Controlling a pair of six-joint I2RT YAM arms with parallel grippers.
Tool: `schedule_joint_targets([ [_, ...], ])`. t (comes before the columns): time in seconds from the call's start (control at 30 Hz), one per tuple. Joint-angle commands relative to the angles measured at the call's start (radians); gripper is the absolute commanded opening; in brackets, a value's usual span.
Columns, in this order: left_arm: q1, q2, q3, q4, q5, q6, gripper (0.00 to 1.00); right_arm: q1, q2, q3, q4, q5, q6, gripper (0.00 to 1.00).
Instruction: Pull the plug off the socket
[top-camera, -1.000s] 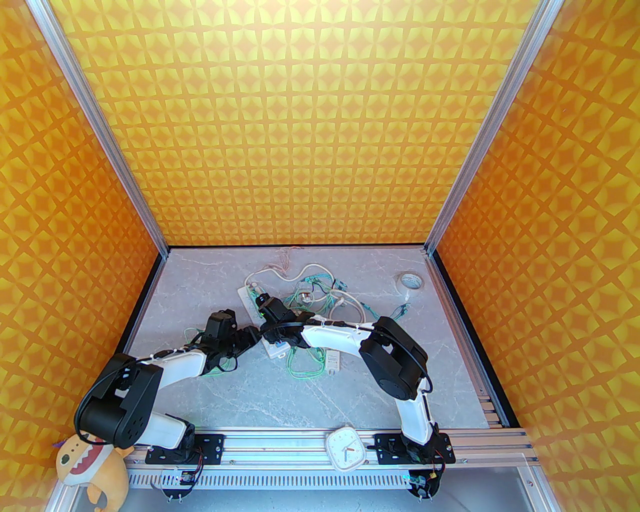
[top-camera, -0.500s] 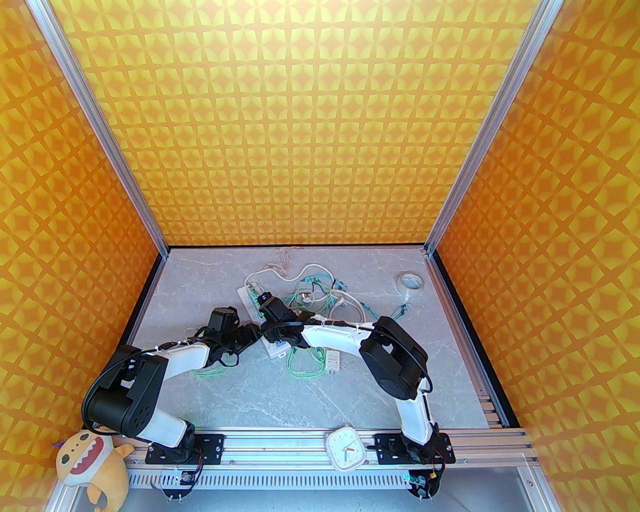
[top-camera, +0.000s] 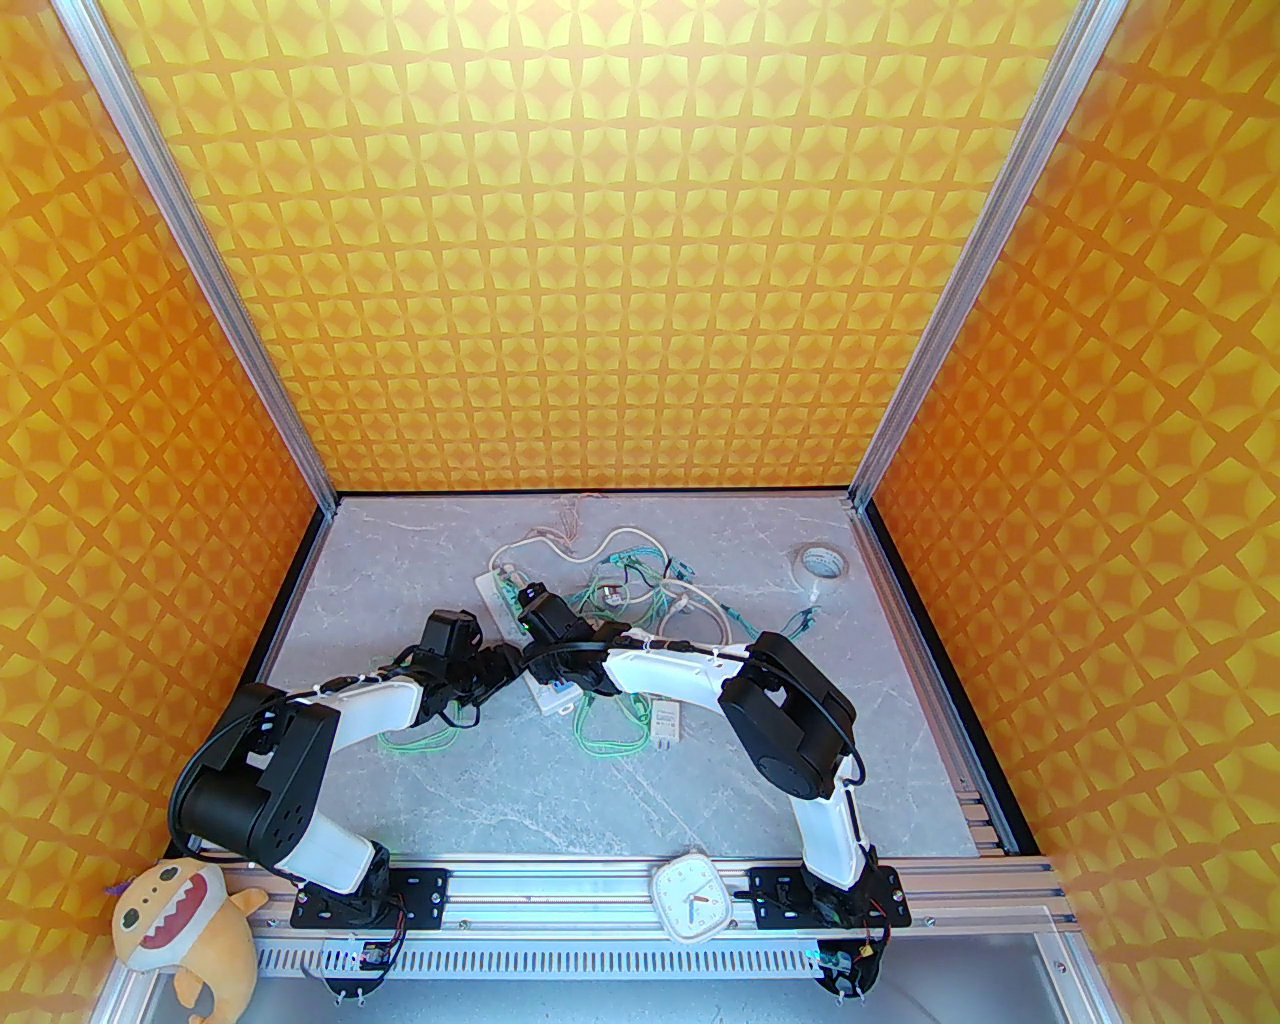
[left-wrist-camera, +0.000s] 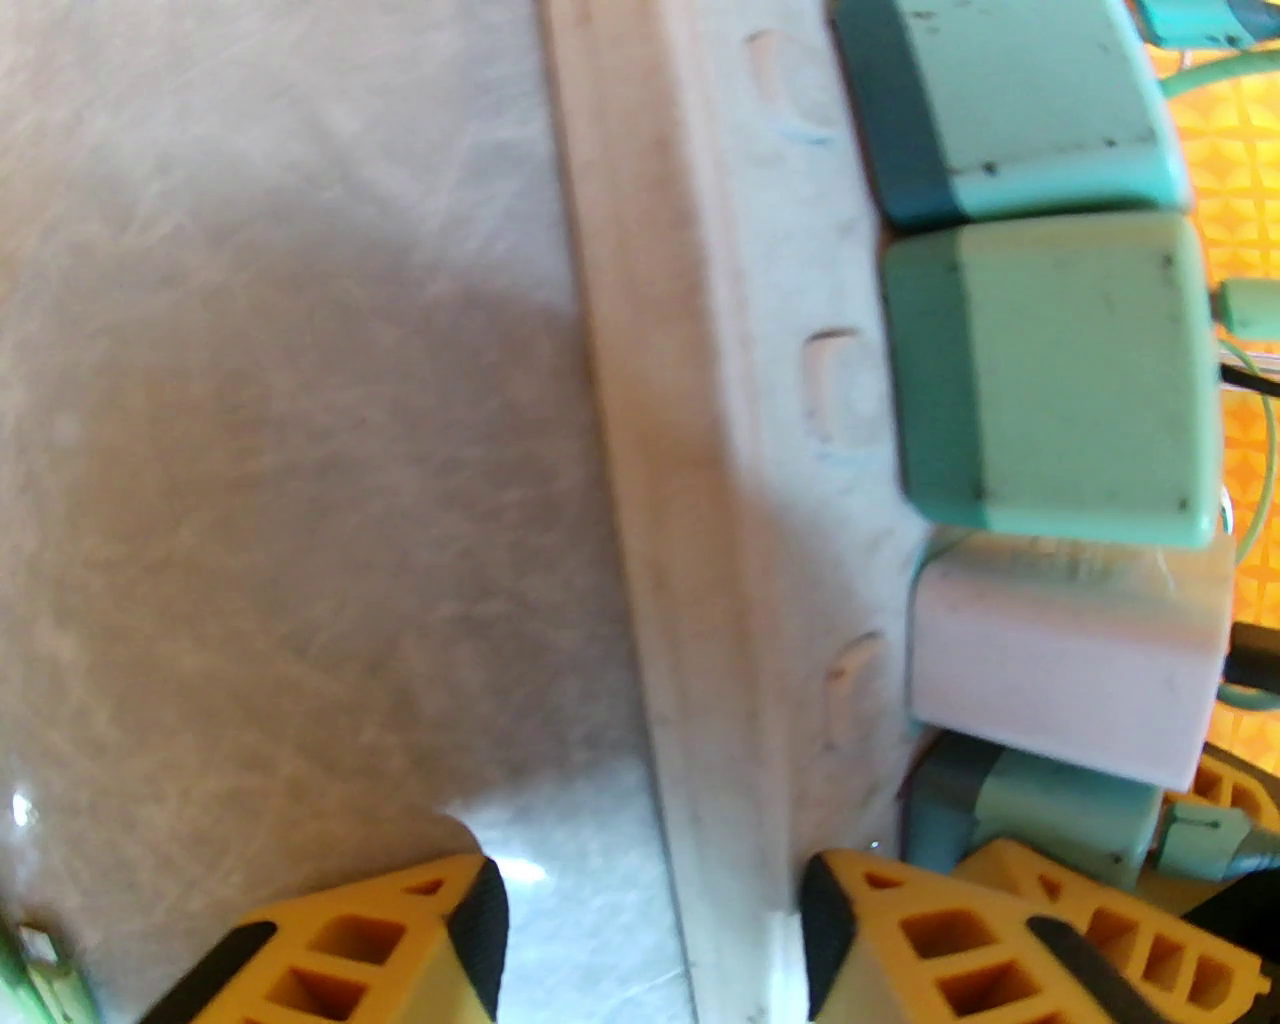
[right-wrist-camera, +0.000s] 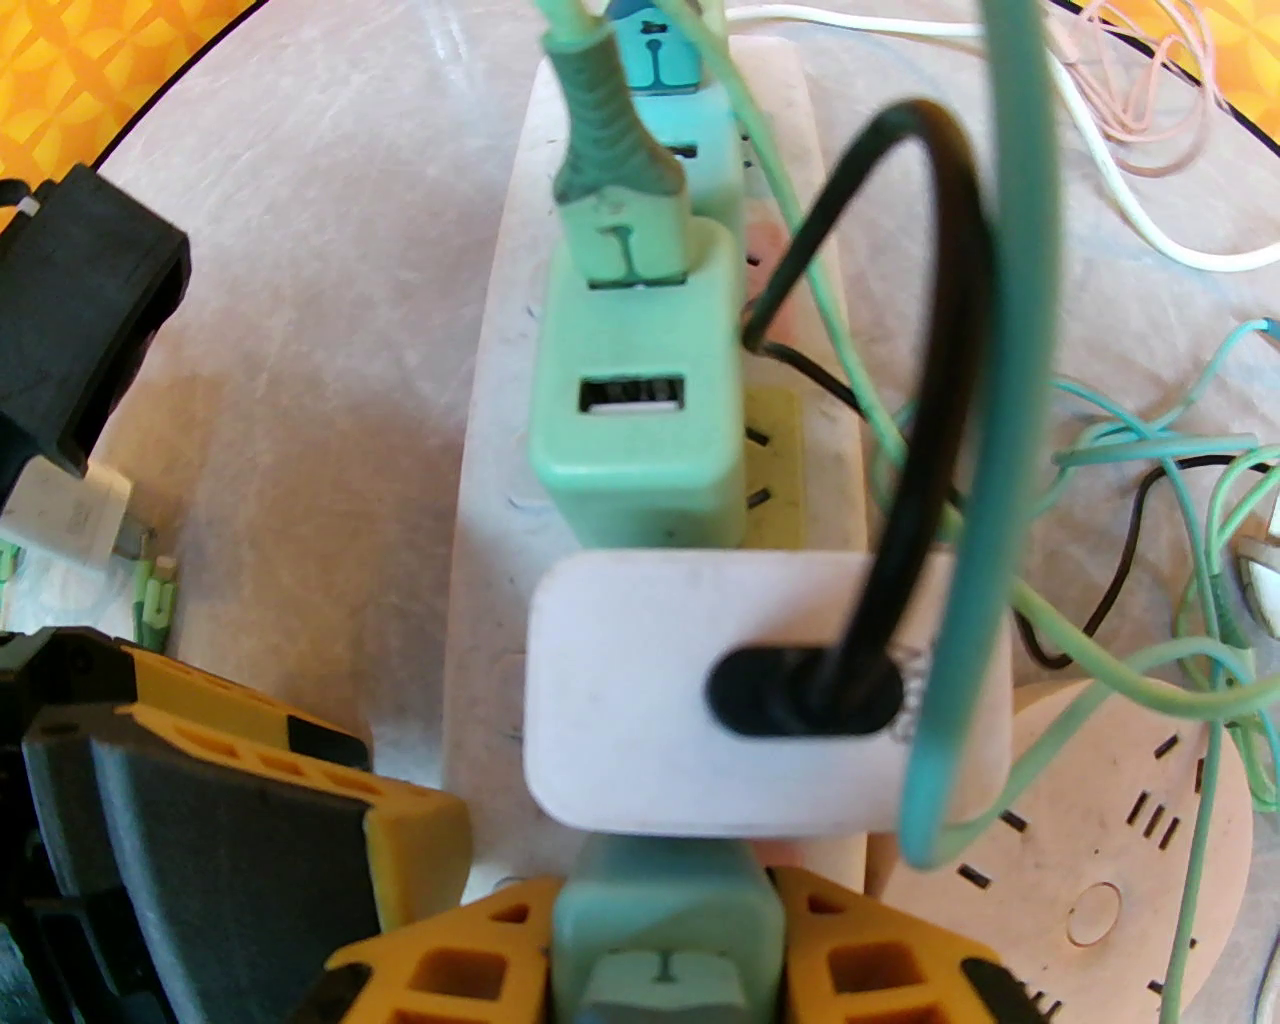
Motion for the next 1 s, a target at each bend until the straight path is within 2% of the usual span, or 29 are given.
schedule_joint_targets([
  [0.0, -0.029, 0.091, -0.014, 0.034, -0.043, 0.009, 0.51, 0.026, 0.031, 0.040, -0.051, 0.034, -0.006, 0.31],
  [0.27, -0.037, 0.110, -0.007, -0.008, -0.075, -0.003, 0.50, 0.081, 0.057, 0.097, -0.096, 0.094, -0.035, 0.31],
  [0.4, -0.036, 0.111, 0.000, -0.038, -0.087, 0.002, 0.50, 0.076, 0.019, 0.066, -0.069, 0.117, -0.040, 0.31],
  [0.6, -0.037, 0.117, -0.002, -0.041, -0.088, -0.001, 0.51, 0.009, -0.048, -0.001, -0.001, 0.015, 0.014, 0.31],
  [0.97, -0.037, 0.109, 0.005, -0.064, -0.097, 0.012, 0.50, -0.003, -0.151, -0.026, -0.022, 0.088, 0.011, 0.32],
])
